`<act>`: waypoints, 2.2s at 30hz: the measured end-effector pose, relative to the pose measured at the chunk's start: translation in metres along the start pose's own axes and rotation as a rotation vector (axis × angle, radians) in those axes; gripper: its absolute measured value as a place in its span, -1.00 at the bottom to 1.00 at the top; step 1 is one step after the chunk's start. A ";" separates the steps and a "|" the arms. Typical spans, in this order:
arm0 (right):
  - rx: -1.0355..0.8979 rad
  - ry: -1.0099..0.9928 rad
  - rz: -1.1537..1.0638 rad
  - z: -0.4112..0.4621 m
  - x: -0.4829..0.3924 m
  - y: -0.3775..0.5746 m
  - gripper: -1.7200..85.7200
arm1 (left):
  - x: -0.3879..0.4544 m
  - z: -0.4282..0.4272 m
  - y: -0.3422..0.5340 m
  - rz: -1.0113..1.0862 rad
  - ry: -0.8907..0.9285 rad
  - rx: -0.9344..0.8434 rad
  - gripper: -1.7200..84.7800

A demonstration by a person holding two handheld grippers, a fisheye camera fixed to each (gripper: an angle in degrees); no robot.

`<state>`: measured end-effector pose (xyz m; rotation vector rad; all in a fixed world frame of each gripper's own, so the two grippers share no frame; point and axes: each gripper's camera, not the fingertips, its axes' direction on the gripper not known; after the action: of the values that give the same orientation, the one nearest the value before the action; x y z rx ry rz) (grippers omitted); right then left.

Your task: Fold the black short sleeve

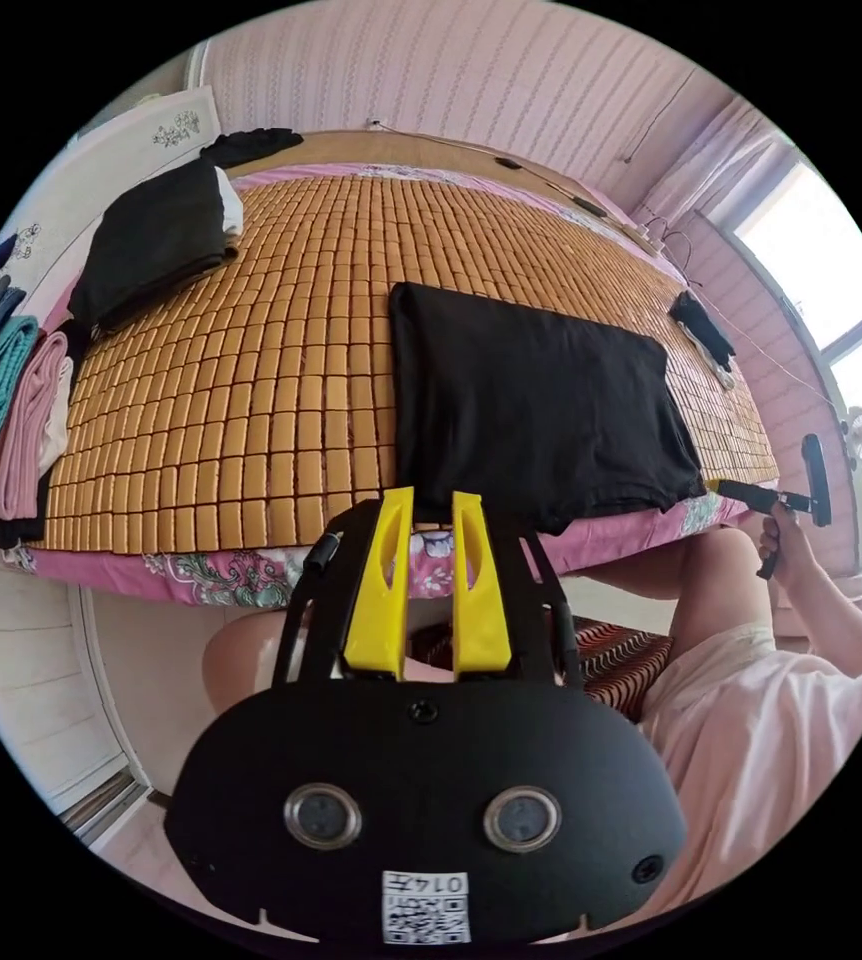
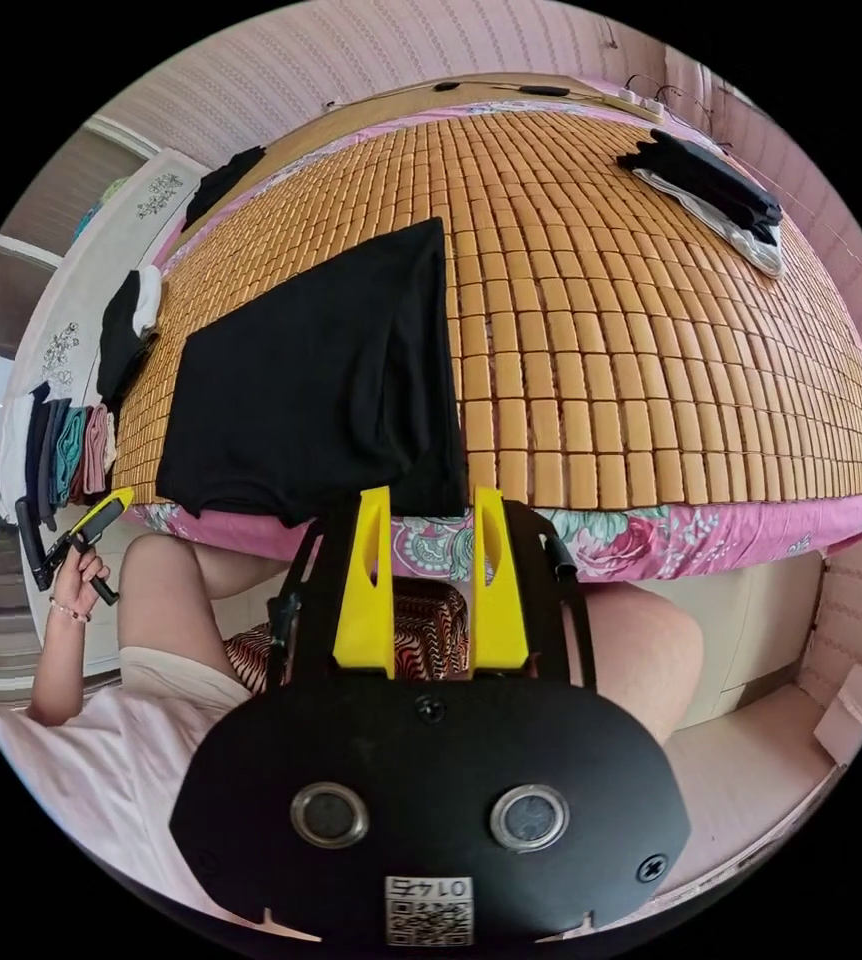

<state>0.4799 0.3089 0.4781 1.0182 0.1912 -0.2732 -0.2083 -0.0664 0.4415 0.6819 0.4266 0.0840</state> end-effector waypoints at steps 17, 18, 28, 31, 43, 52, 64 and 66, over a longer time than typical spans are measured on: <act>-0.055 -0.074 -0.061 -0.007 -0.010 -0.027 -0.95 | 0.058 -0.007 -0.098 0.239 -0.226 -0.199 -0.79; -0.065 -0.070 -0.062 -0.006 -0.012 -0.028 -0.95 | 0.061 -0.008 -0.101 0.252 -0.207 -0.208 -0.79; -0.013 -0.108 -0.057 -0.038 -0.033 -0.003 -0.95 | 0.087 -0.049 -0.127 0.341 -0.181 -0.313 -0.95; 0.101 -0.164 -0.084 -0.085 -0.038 0.011 -0.95 | 0.080 -0.116 -0.127 0.299 -0.053 -0.204 -0.97; 0.692 -0.379 -0.179 -0.320 -0.056 0.111 -0.95 | 0.048 -0.485 -0.127 0.199 0.295 0.550 -0.98; 1.002 -0.576 -0.252 -0.428 -0.046 0.203 -0.95 | 0.049 -0.639 -0.082 0.213 0.513 0.847 -0.98; 1.377 -0.559 -0.693 -0.643 -0.116 0.310 -0.95 | 0.087 -0.894 -0.019 0.466 0.480 1.304 -0.98; 1.386 -0.534 -0.711 -0.658 -0.128 0.301 -0.95 | 0.091 -0.906 -0.035 0.458 0.441 1.304 -0.98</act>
<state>0.4324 1.0401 0.4206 2.1626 -0.1872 -1.4380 -0.4979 0.4635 -0.2412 2.0657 0.7338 0.4130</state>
